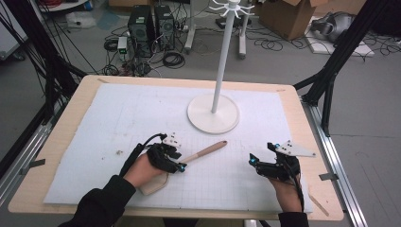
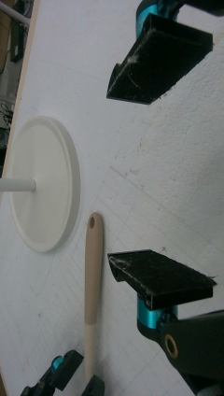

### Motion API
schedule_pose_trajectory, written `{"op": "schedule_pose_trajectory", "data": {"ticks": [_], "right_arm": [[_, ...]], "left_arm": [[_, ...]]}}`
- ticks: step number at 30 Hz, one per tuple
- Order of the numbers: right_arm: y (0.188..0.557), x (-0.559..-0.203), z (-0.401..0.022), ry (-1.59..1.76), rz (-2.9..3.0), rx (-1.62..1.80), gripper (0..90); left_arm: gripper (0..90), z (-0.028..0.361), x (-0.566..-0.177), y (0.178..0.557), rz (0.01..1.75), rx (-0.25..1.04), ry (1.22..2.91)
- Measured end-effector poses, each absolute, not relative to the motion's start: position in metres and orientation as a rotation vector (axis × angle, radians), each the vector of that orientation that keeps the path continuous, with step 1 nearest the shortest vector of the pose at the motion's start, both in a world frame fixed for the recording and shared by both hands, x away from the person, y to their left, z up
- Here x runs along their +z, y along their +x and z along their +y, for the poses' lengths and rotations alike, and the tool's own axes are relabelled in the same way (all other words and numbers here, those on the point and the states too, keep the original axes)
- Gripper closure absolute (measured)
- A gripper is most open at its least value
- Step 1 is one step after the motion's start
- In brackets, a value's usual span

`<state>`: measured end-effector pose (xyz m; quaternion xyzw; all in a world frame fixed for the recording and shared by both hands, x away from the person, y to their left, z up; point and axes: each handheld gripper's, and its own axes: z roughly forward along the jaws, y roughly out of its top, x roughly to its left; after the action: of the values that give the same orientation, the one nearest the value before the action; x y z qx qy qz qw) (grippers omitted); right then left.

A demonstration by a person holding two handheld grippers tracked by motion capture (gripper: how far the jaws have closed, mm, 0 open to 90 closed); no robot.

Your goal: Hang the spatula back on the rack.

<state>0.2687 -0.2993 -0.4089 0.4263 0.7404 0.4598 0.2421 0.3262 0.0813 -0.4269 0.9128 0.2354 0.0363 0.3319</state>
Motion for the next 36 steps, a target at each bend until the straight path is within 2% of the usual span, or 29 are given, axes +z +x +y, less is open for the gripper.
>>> {"op": "schedule_pose_trajectory", "data": {"ticks": [9,17,20,29,36], "right_arm": [[0.267,-0.409,-0.3,1.172,2.021,1.257,17.0],[0.268,-0.408,-0.297,1.167,2.025,1.26,17.0],[0.268,-0.408,-0.297,1.165,2.023,1.262,17.0],[0.269,-0.41,-0.293,1.163,2.03,1.272,17.0],[0.269,-0.411,-0.287,1.206,2.034,1.365,16.9]], "left_arm": [[59.1,0.072,-0.426,0.327,0.631,0.126,2.431],[69.7,0.07,-0.425,0.326,0.664,0.15,2.433],[77.1,0.069,-0.425,0.325,0.659,0.131,2.434],[78.0,0.07,-0.421,0.325,0.7,0.125,2.418],[78.0,0.083,-0.403,0.321,0.738,0.139,2.273]]}}
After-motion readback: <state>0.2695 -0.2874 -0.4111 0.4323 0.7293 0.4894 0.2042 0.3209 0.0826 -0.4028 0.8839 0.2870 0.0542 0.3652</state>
